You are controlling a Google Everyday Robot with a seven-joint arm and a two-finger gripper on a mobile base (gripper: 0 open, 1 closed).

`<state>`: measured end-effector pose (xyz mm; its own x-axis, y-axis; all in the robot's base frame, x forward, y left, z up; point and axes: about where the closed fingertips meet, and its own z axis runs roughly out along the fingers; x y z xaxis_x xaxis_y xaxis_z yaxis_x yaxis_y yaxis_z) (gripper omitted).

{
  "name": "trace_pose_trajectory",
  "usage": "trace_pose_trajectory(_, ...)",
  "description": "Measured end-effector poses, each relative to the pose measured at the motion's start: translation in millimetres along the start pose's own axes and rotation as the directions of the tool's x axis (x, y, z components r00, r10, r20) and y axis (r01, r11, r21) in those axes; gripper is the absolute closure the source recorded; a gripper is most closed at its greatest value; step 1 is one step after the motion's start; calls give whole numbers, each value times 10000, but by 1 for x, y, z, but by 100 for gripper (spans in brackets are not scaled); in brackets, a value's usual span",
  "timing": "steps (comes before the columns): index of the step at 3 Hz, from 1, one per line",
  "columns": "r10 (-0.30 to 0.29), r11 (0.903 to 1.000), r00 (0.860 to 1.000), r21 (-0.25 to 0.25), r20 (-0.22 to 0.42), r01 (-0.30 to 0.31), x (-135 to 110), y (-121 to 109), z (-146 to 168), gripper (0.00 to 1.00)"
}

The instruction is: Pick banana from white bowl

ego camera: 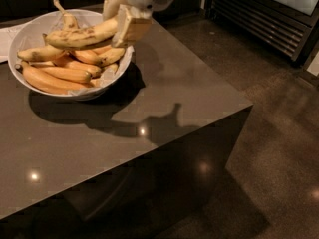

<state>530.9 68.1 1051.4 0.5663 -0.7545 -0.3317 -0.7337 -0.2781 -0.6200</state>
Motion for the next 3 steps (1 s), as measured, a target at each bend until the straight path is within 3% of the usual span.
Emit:
trace_pose_trajectory(2, 1271, 9869, 9871, 1121, -977, -1160, 22, 40, -53, 100)
trace_pose_trajectory(3, 1301, 9864, 9863, 1137, -1018, -1184, 22, 42, -55, 100)
